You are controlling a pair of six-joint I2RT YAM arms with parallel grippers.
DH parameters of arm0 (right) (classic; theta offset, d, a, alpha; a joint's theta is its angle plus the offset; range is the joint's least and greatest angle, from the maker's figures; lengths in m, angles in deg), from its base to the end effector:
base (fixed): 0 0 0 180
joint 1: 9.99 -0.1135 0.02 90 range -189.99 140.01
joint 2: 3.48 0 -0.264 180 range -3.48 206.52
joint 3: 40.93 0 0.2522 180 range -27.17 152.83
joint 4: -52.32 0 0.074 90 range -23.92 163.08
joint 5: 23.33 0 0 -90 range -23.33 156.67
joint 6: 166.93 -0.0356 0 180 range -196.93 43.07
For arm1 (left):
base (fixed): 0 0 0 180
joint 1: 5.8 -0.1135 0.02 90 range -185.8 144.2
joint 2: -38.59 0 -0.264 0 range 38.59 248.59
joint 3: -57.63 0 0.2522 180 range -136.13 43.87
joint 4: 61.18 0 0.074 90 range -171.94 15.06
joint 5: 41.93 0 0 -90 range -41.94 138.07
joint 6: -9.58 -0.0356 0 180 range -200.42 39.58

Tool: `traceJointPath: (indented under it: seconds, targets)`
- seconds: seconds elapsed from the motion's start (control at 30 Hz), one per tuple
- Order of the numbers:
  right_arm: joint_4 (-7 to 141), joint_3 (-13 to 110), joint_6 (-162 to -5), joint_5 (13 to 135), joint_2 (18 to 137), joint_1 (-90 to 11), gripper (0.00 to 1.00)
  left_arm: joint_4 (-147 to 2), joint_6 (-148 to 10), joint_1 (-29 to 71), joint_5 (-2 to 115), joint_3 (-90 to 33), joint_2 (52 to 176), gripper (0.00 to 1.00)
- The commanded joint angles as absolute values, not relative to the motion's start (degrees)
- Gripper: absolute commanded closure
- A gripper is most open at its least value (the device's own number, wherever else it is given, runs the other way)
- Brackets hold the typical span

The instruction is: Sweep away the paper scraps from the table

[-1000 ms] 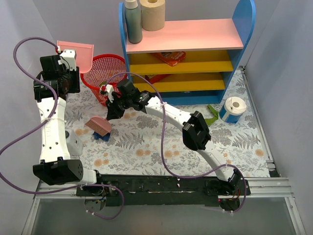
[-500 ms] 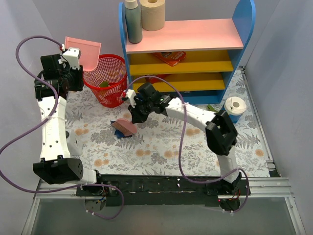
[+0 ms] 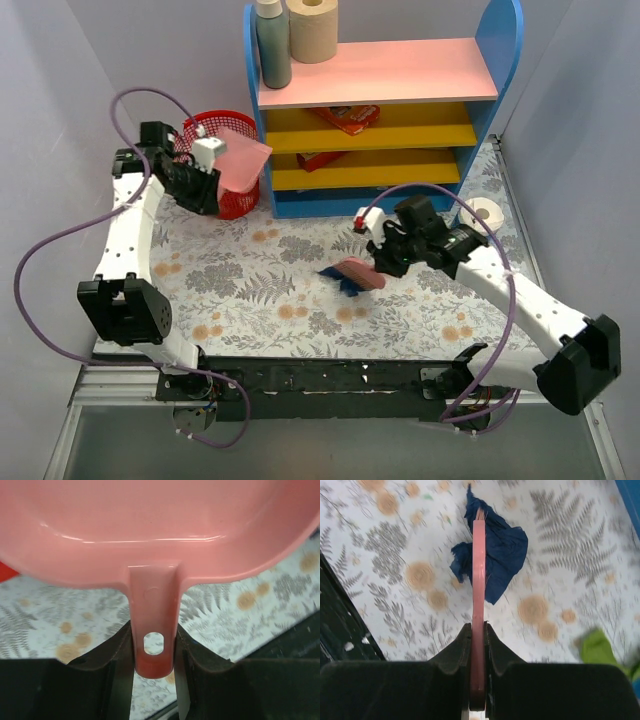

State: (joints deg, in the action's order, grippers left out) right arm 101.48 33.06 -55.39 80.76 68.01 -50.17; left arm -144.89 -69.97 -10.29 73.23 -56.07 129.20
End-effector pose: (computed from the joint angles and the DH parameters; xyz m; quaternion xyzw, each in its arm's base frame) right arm 0.1951 0.1761 0.2959 -0.5120 0.7685 0.1718 0.3432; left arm 0.3072 0.0089 0.3838 -0.0680 0.9433 -0.2233 0.2362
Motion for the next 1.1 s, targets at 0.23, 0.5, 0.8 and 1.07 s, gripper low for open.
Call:
traceJointPath:
  seconds: [0.23, 0.5, 0.8, 1.07]
  targets:
    - [111.1, 39.2, -53.4, 92.4, 59.5, -39.4, 0.99, -154.0, -84.5, 10.7, 73.3, -39.7, 120.1, 1.00]
    - [109.9, 42.8, -53.9, 90.3, 61.6, -38.3, 0.99, -152.0, -88.2, 16.3, 71.8, -22.4, 116.0, 1.00]
    - [107.7, 44.0, -55.7, 86.2, 63.9, -38.1, 0.99, -128.1, -78.5, 25.6, 66.4, -10.1, 119.0, 0.84]
    - [107.7, 43.4, -56.8, 86.6, 64.9, -38.1, 0.99, -113.6, -72.9, 25.8, 67.5, -1.5, 119.1, 0.75]
